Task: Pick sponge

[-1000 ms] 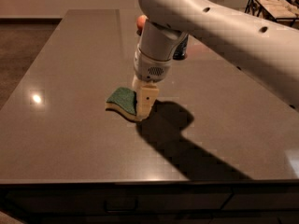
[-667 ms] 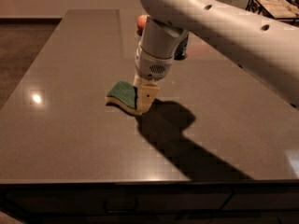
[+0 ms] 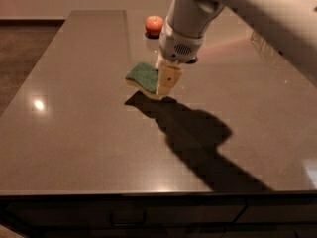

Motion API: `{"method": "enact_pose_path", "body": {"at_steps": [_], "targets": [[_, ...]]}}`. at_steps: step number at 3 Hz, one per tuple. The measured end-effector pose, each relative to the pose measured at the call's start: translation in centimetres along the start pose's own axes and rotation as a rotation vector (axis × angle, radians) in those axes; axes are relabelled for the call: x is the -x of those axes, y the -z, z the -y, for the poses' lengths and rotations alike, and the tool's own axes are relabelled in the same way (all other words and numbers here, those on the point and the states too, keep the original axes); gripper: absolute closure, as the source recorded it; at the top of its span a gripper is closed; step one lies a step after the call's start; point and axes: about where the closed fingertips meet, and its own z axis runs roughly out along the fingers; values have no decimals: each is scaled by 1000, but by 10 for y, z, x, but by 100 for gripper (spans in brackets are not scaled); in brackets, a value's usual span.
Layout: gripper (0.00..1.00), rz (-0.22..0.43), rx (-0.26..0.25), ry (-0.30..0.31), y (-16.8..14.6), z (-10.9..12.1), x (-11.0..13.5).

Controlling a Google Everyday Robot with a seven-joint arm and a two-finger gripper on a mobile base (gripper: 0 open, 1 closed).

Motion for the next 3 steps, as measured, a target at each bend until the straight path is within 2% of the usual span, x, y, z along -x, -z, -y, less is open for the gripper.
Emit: {"method": "enact_pose_path", "body": {"at_steps": [2,3], "targets": [[100,11,-88,-66,57,29,-13],[100,21,-102,-75,72,35,-16]]}}
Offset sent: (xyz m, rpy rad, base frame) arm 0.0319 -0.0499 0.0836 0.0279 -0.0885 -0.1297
